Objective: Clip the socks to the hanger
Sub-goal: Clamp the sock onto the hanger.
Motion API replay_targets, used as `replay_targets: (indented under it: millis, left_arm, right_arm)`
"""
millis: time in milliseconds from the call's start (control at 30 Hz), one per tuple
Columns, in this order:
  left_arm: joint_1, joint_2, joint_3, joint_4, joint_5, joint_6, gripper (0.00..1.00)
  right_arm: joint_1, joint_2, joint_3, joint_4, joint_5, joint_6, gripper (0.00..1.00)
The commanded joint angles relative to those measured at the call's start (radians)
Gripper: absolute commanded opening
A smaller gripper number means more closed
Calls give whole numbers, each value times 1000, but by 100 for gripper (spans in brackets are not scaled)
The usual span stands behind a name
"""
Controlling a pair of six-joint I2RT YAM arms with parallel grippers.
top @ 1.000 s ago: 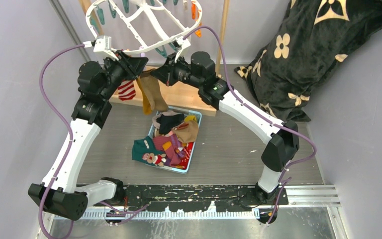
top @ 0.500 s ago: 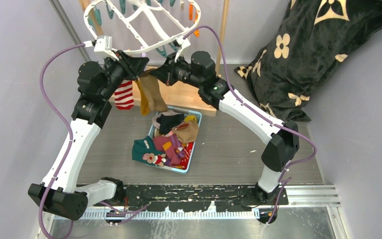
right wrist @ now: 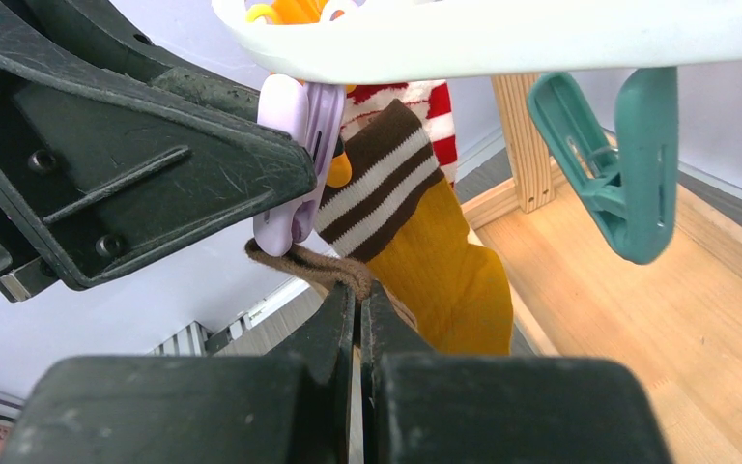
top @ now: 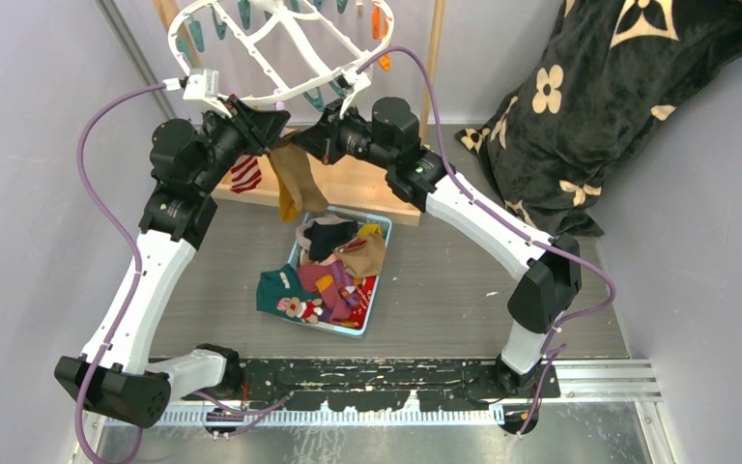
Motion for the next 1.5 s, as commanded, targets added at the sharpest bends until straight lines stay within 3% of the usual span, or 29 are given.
replay_targets:
  millis: [0,1467]
  left_arm:
    - [0,-1,21,84,-4,19,1]
    - [0,-4,4,110,-4,64,0]
  right_arm:
    - [-7,-33,44,32,-11,7,1]
    - [-27,-6,91,9,-61,56,1]
